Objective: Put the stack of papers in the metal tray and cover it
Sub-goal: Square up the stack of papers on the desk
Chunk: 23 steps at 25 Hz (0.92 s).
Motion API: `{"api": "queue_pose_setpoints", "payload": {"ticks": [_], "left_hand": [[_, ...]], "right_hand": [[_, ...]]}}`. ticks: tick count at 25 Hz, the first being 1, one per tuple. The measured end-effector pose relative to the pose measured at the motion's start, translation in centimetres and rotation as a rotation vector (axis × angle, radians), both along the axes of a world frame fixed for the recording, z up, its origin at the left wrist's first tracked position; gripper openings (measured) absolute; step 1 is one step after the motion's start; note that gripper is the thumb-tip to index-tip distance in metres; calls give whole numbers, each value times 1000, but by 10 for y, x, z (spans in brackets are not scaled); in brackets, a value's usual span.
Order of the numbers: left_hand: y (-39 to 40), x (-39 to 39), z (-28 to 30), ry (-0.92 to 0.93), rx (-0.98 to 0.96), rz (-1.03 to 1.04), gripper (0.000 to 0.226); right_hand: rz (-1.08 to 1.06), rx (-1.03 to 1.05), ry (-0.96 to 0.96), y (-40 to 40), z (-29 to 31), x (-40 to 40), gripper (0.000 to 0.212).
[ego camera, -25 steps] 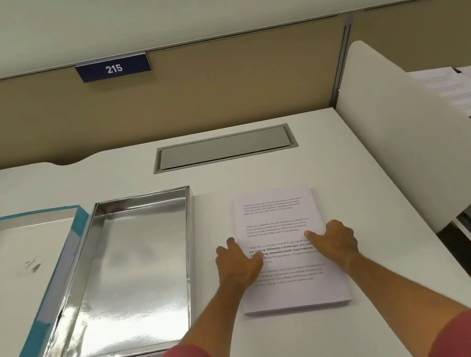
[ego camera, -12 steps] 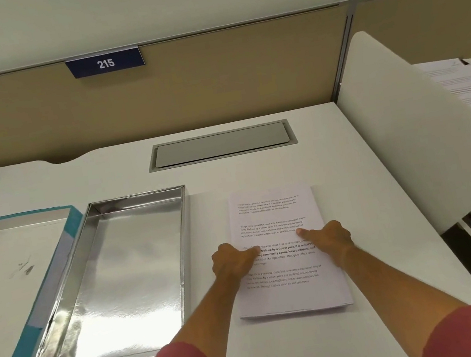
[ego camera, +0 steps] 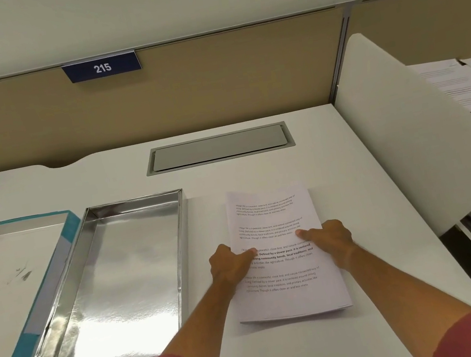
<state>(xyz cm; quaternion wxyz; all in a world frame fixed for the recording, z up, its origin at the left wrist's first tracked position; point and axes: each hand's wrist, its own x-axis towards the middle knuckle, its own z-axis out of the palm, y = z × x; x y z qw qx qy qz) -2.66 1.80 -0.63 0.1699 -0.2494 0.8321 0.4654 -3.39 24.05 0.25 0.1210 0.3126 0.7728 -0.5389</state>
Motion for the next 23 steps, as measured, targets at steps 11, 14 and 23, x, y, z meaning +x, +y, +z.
{"api": "queue_pose_setpoints", "payload": {"ticks": [11, 14, 23], "left_hand": [[-29, -18, -13, -58, 303, 33, 28], [-32, -23, -12, -80, 370, -40, 23], [-34, -23, 14, 110, 380, -48, 20]], "right_hand": [[-52, -227, -64, 25, -12, -10, 20], [3, -287, -125, 30, -13, -12, 17], [135, -242, 81, 26, 7, -12, 11]]}}
